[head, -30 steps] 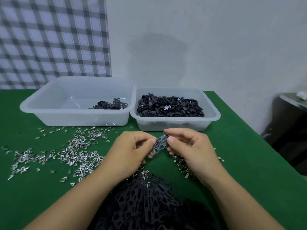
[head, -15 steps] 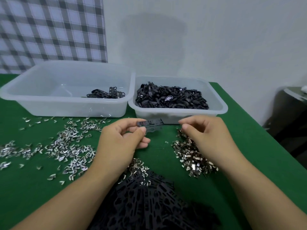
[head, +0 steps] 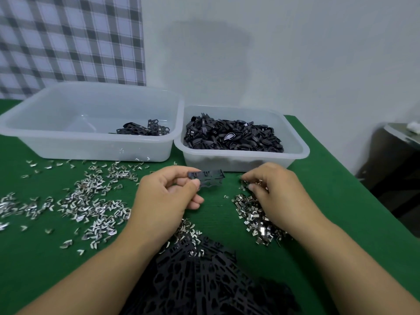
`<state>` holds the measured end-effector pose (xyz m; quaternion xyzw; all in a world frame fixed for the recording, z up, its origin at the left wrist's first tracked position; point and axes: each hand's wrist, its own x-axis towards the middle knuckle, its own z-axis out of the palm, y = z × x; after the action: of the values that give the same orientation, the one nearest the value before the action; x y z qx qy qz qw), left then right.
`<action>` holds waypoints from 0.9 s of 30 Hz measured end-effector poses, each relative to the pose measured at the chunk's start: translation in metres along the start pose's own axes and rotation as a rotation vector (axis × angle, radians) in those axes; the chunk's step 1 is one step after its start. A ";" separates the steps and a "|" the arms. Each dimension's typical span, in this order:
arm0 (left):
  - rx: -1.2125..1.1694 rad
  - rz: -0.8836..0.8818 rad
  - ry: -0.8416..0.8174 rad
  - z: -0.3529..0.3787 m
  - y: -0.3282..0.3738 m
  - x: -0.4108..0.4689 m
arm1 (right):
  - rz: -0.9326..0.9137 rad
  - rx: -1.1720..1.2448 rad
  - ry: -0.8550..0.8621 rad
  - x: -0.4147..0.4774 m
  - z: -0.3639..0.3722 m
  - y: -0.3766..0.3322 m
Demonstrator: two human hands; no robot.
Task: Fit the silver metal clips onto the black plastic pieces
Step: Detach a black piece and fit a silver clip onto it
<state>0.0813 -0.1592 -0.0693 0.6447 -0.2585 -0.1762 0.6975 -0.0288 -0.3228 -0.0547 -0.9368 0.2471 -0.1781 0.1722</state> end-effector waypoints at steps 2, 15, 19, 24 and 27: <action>0.002 0.001 -0.002 0.000 0.000 0.000 | -0.031 -0.024 -0.041 0.004 0.001 -0.002; 0.025 0.023 -0.014 -0.001 -0.002 -0.001 | -0.073 0.016 -0.029 0.001 -0.003 -0.009; 0.149 0.078 -0.074 0.000 -0.004 -0.003 | 0.009 0.320 0.089 -0.016 0.001 -0.019; 0.340 0.096 -0.148 0.001 -0.008 -0.003 | 0.013 0.515 0.133 -0.021 0.008 -0.024; 0.389 0.127 -0.188 0.002 -0.006 -0.004 | -0.049 0.531 0.141 -0.023 0.010 -0.028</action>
<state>0.0771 -0.1591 -0.0763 0.7304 -0.3914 -0.1381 0.5424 -0.0321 -0.2859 -0.0580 -0.8497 0.1803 -0.3057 0.3899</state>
